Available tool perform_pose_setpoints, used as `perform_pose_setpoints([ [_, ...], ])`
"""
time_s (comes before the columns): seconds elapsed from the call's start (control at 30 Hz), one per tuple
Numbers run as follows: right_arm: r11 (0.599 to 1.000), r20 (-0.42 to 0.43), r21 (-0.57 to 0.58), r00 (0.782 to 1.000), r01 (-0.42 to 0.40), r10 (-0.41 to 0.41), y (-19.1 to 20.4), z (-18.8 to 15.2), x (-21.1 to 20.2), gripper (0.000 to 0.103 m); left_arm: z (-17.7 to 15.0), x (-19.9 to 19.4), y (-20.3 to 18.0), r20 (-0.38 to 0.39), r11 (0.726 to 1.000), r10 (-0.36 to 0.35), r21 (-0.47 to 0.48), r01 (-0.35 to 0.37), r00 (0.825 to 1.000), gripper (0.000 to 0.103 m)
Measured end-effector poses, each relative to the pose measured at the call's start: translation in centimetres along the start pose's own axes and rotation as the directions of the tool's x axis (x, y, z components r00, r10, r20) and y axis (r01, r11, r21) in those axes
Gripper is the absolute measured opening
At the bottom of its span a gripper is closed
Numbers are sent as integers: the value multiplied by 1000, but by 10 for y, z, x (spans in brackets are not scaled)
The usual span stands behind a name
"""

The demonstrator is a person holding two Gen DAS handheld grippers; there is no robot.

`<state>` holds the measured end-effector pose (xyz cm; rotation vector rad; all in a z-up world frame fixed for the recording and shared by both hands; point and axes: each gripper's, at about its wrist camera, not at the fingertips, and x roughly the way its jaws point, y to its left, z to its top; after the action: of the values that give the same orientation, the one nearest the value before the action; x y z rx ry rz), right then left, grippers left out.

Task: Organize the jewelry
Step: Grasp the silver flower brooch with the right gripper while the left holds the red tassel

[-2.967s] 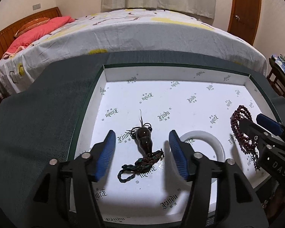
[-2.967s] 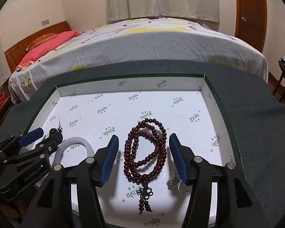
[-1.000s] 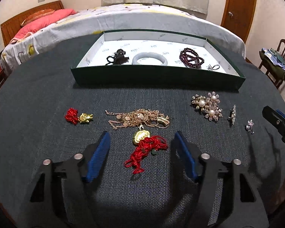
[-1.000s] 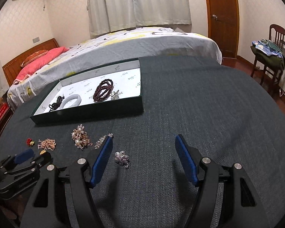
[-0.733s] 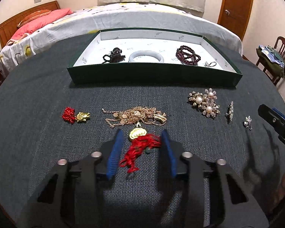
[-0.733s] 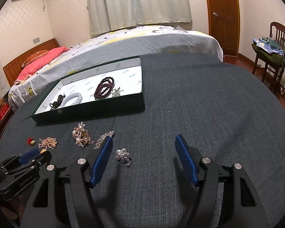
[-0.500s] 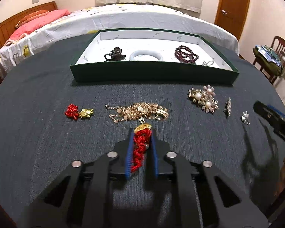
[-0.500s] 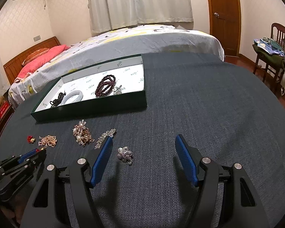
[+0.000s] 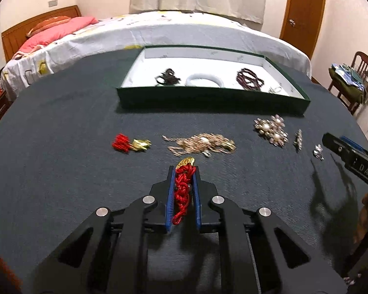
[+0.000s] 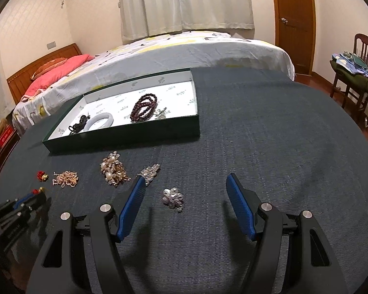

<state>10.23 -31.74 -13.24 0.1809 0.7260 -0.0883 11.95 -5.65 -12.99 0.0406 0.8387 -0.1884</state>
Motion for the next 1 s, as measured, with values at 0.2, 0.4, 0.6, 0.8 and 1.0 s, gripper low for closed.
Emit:
perform_pose_setpoints([
  [0.2, 1000, -30, -19, 999, -17, 17, 14, 1, 8, 53, 7, -4, 21, 20, 999, 26, -38, -25, 999, 13],
  [0.4, 999, -75, -30, 997, 17, -19, 13, 1, 17, 52, 8, -2, 35, 21, 998, 43, -54, -42, 999, 13],
  [0.6, 1000, -125, -20, 992, 12, -15, 9, 0, 26, 41, 7, -1, 41, 21, 997, 44, -70, -42, 999, 13],
  [0.8, 999, -130, -42, 991, 6, -12, 9, -4, 24, 21, 8, -2, 41, 21, 997, 44, -71, -42, 999, 13],
  [1.0, 999, -123, -34, 992, -4, 0, 8, -6, 19, 21, 8, -2, 41, 24, 997, 43, -71, -41, 999, 13],
])
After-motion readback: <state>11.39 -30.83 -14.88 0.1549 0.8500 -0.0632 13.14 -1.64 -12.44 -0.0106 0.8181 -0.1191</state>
